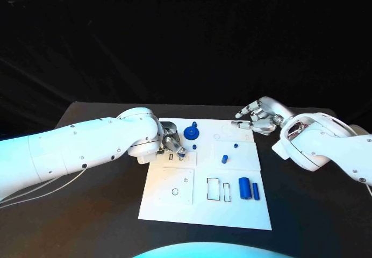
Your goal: Assemble the parts on the task board
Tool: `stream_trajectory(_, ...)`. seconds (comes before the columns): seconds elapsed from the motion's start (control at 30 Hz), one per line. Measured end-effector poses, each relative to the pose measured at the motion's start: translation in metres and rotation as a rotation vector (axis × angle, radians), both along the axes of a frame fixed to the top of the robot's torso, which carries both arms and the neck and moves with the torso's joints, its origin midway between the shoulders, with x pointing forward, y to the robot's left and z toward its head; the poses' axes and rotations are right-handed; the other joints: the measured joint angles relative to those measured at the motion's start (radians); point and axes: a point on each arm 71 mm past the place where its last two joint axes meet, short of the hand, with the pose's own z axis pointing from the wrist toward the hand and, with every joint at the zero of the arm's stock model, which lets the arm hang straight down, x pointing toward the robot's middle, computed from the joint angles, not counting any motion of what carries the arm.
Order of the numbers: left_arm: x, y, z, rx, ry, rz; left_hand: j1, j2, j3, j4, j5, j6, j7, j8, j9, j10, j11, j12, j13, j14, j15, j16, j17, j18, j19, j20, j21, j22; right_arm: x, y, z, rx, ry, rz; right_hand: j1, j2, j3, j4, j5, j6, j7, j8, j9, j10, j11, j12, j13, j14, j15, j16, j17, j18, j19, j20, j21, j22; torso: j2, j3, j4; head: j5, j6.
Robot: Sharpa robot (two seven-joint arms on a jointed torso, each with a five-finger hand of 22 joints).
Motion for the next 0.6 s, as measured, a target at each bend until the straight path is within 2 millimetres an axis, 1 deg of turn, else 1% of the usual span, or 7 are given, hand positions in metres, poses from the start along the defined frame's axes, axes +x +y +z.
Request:
stream_trajectory(0.17,-0.001,0.0015,-0.0037,0.027,-0.02,-0.008,-0.001,-0.001,0.001,-0.001,0.0,0.0,0.0,0.001,0.002,0.001,-0.001,0.003,0.0,0.004,-0.004,0.0,0.0,0.0,0.0,0.0,0.0,0.003,0.0,-0.0003,-0.0001,0.0,0.0,-0.001,0.0,0.0,0.0,0.0,0.0,0.0,0.0,0.0,0.0,0.0,0.0,0.0,0.0,0.0,0.0,0.0,0.0,0.0,0.0,0.0,0.0,0.0,0.0,-0.0004,-0.0003,0.002,-0.001)
stream_trajectory(0.4,-0.0017,0.0026,-0.0072,0.048,-0.039,-0.013,-0.003,-0.003,0.003,-0.003,-0.001,0.003,-0.003,0.001,0.003,0.002,-0.001,0.003,0.0,0.004,-0.004,0.0,0.0,0.0,0.0,0.0,0.0,0.003,-0.0002,-0.0006,-0.0004,-0.001,0.001,-0.001,0.0,0.0,-0.001,0.0,0.0,0.0,0.0,0.0,0.0,0.0,0.0,0.0,0.0,0.0,0.0,0.0,0.0,0.0,0.0,0.0,0.0,0.0,0.001,-0.0006,-0.0005,0.002,-0.002)
stream_trajectory(0.53,-0.0016,0.0023,-0.0078,0.055,-0.047,-0.015,-0.009,-0.001,0.003,-0.003,-0.001,0.003,-0.003,0.008,0.006,0.002,-0.001,0.003,0.0,0.004,-0.004,0.0,0.0,0.0,0.0,0.0,0.0,0.002,-0.0002,-0.0009,-0.0005,-0.001,0.002,-0.001,0.0,0.0,-0.007,0.001,0.0,0.0,0.0,0.0,0.0,0.0,0.0,0.0,0.0,0.0,0.0,0.0,-0.001,0.0,0.0,0.0,0.0,0.0,0.001,-0.0007,-0.0007,0.003,-0.002)
stream_trajectory(0.6,-0.0016,0.0022,-0.008,0.057,-0.05,-0.016,-0.011,-0.003,0.005,-0.005,-0.001,0.001,-0.006,0.009,0.006,0.001,-0.001,0.003,0.0,0.0,-0.007,0.0,0.0,0.0,0.0,0.0,0.0,0.003,-0.0003,-0.001,-0.0006,-0.001,0.002,-0.001,0.0,0.0,-0.007,0.001,0.0,0.0,0.0,0.0,0.0,0.0,0.0,0.0,0.0,0.0,0.0,0.0,-0.001,0.0,0.0,0.0,0.0,0.0,0.001,-0.0007,-0.0007,0.003,-0.002)
